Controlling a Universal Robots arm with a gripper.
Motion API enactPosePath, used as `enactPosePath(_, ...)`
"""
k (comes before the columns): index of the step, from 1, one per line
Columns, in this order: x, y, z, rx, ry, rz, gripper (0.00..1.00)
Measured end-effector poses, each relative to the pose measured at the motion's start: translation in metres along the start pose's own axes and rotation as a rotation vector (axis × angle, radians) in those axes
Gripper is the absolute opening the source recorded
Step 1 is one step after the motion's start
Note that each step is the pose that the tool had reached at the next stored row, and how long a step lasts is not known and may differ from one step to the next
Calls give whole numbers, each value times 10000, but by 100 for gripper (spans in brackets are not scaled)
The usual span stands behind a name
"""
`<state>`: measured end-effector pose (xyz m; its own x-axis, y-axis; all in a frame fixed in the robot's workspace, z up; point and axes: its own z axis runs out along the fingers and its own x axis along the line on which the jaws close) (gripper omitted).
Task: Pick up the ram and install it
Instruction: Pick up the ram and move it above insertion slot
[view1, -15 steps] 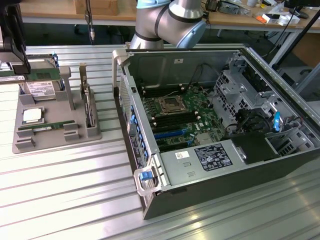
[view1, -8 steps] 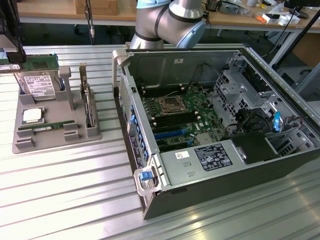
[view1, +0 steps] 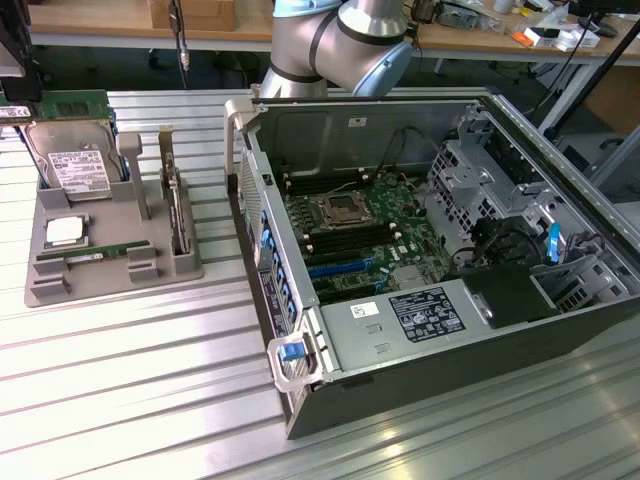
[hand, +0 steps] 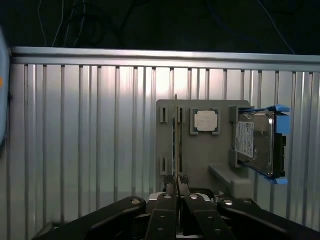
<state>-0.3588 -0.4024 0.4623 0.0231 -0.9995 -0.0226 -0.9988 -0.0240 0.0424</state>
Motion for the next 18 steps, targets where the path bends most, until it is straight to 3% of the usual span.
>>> enactPosePath(12,-6,7,-256,0,0,0,12)
enactPosePath(18,-5,4,-253,1,0,-1,12)
